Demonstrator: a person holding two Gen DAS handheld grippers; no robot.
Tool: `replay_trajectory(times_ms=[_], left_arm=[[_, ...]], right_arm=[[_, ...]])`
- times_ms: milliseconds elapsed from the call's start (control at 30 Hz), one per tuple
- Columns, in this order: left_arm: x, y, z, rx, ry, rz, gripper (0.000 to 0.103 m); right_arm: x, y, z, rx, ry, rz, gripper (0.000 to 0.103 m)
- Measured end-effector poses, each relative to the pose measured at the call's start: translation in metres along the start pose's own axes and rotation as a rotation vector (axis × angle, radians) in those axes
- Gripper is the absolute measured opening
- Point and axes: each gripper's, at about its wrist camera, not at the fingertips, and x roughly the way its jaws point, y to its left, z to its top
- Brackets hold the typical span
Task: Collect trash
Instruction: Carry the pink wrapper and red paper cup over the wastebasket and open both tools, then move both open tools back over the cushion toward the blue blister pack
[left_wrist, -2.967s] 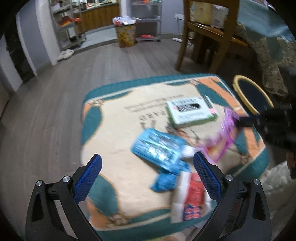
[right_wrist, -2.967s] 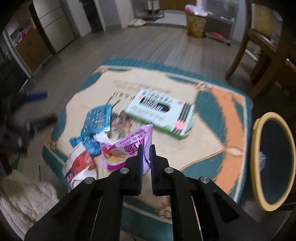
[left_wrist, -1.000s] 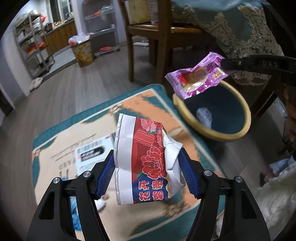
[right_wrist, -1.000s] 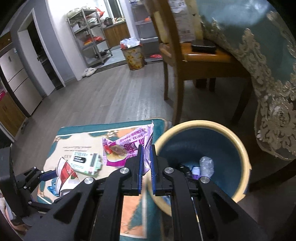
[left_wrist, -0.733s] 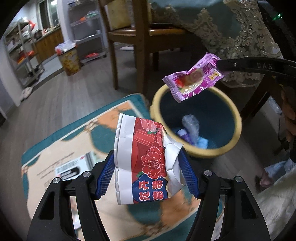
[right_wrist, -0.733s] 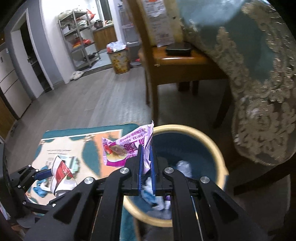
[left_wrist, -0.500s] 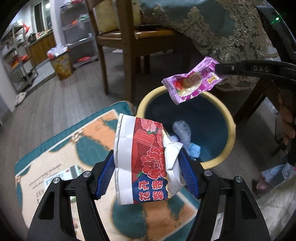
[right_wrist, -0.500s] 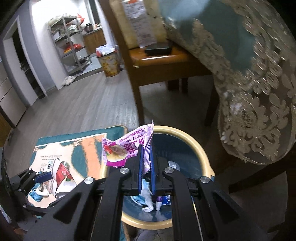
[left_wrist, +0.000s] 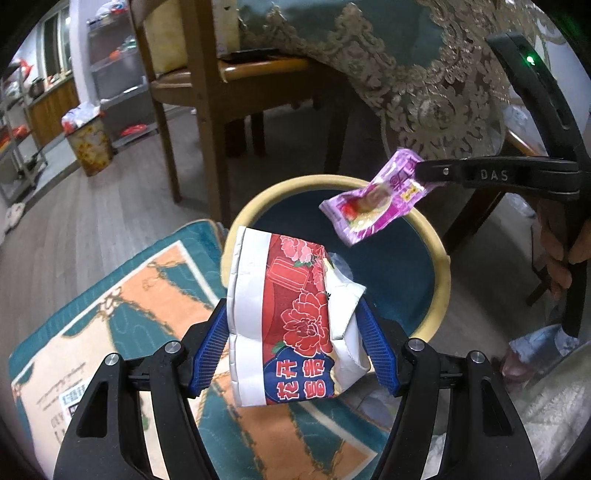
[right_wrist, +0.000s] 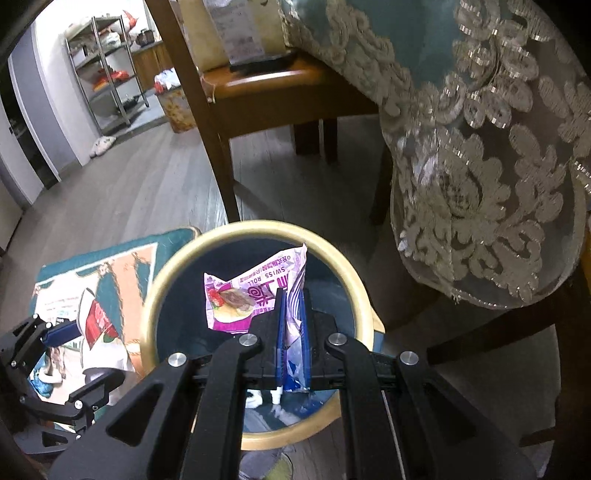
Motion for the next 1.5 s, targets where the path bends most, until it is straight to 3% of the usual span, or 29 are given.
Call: replay_trajectory(times_ms=[167,500,633,733,833,1100,1233,1500], left_arm=[[0.007,-0.01,0.004,0.043,-0.008,0.002,0.07],[0.001,-0.014,0.019,0.035,-0.075,-0.034,0.07],[0.003,-0.012,0.021,0.022,-0.078,-0.025,0.078],[0.003,-0.01,0.02,0.02,-0.071,-0.013,0.081],[0.001,-0.008,0.019,0.021,-0.072,-0.008,0.083],[-0.017,0.01,0.01,0.004,-0.081,0.037,0.093],[-0.031,0.022,0.003,-0.004,-0.086,0.077,0.096],[-0.079,0.053,-0.013,0.019,-0.075,0.12,0.096]], right_arm=[[0.011,0.001,-0.005,-0.015,0.041,-0.007,0.007],[0.011,0.008,-0.003,-0.031,0.03,0.01,0.008],[0.011,0.004,-0.003,-0.015,0.023,0.008,0.03],[0.009,0.003,-0.002,-0.007,0.018,0.009,0.036],[0.007,0.004,-0.001,0.0,0.01,0.015,0.05],[-0.001,0.024,0.007,-0.014,-0.01,0.046,0.067],[-0.011,0.041,0.012,-0.021,-0.036,0.069,0.087],[-0.023,0.072,0.02,-0.033,-0.057,0.104,0.094]])
